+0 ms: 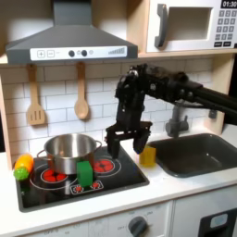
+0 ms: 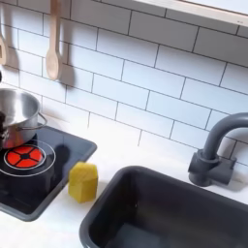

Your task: Reach green block

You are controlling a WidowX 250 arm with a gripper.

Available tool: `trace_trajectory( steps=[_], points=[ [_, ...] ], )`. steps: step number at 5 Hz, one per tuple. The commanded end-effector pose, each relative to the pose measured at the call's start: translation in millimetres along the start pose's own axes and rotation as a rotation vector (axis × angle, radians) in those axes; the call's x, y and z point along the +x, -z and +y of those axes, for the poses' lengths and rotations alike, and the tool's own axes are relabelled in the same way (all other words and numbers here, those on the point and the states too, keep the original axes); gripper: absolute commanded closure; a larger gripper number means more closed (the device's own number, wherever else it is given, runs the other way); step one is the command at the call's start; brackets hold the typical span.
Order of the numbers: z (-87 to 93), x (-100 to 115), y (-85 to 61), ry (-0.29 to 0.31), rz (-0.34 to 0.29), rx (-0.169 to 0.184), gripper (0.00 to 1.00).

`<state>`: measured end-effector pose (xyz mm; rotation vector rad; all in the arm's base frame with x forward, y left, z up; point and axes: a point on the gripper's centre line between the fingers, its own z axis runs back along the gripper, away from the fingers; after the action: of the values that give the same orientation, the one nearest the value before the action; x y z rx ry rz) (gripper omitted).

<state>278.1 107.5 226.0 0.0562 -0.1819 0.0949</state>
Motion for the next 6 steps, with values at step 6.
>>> trace_trajectory(
  steps=[6],
  points=[
    [53.4, 45.4, 41.5, -0.055, -0.008, 0.046, 0.00]
  ],
)
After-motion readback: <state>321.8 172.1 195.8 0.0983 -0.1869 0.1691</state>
